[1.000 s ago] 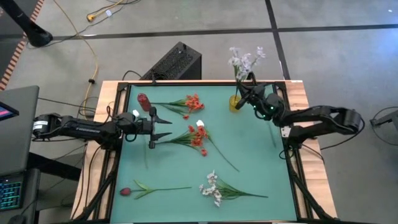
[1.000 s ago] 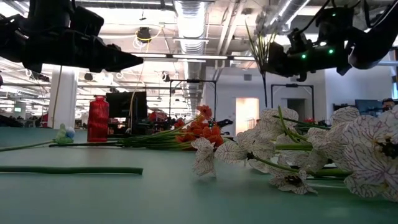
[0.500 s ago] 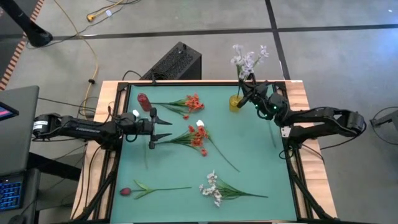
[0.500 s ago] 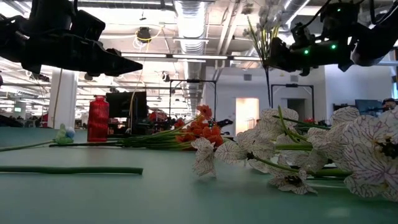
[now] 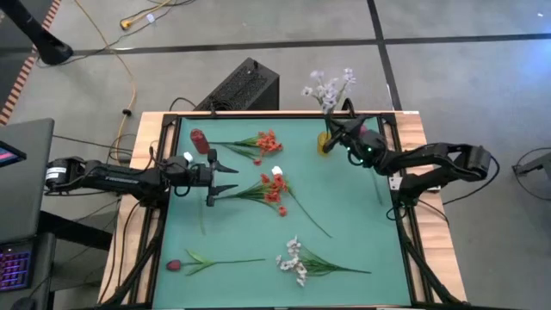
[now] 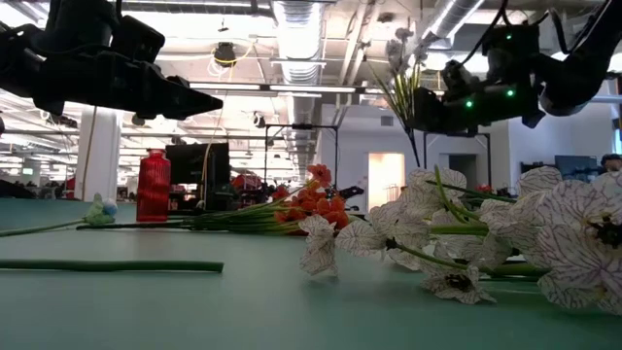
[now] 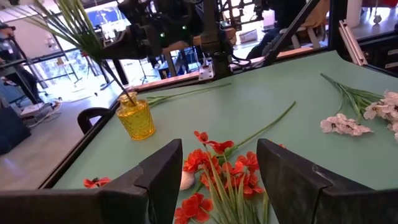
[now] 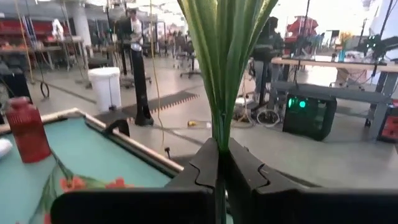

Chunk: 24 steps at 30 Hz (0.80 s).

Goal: Sort flowers into vase by color
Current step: Put the top white flowers into the yellow vase, then put the white flowers into the yellow vase

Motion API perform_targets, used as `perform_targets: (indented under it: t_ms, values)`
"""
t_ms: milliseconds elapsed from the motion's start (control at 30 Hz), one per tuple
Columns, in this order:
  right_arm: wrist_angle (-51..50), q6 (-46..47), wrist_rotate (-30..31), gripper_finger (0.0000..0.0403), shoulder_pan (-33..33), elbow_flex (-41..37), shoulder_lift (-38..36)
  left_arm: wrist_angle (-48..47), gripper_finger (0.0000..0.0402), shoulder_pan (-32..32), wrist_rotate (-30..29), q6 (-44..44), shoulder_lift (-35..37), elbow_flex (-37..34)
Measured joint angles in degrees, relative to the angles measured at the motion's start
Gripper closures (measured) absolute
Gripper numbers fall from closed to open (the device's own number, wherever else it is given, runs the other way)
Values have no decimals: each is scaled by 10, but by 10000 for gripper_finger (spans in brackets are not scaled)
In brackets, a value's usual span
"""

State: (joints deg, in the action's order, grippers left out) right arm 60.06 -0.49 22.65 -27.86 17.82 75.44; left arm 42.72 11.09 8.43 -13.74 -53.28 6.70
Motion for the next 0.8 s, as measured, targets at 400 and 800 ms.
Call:
perform_targets:
  t_ms: [400, 800]
  values:
    - [-193, 46, 0, 230, 3, 0, -111, -12, 206, 0, 6, 15, 0, 0]
    - [-625, 172, -51, 148, 80, 101, -240, -27, 206, 0, 7, 39, 0, 0]
